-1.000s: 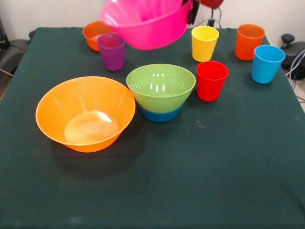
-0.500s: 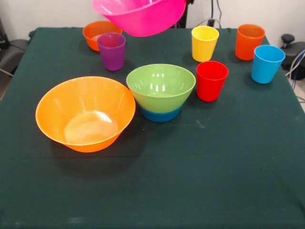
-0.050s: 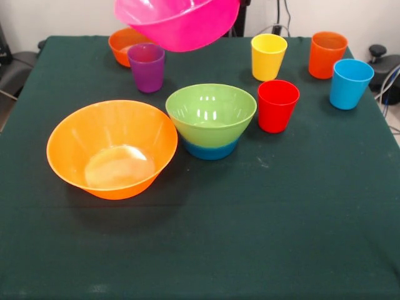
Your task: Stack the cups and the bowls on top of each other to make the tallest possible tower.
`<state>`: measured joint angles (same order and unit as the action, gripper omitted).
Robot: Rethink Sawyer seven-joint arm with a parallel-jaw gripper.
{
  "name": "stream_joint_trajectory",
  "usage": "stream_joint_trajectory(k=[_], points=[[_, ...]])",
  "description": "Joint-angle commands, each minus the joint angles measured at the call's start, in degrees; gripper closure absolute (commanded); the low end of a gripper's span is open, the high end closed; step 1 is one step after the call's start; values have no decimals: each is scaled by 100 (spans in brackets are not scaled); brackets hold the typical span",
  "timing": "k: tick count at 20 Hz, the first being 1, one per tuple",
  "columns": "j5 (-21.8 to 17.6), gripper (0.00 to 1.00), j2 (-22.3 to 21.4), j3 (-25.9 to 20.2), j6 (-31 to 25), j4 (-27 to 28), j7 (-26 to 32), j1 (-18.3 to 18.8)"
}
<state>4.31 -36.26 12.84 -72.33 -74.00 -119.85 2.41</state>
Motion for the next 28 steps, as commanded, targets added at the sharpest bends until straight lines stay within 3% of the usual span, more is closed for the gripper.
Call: stream_joint_trajectory(k=[1, 28], points=[[-202, 100, 280, -438, -66, 98, -308, -11], [154, 100, 781, -557, 851, 128, -822, -167]])
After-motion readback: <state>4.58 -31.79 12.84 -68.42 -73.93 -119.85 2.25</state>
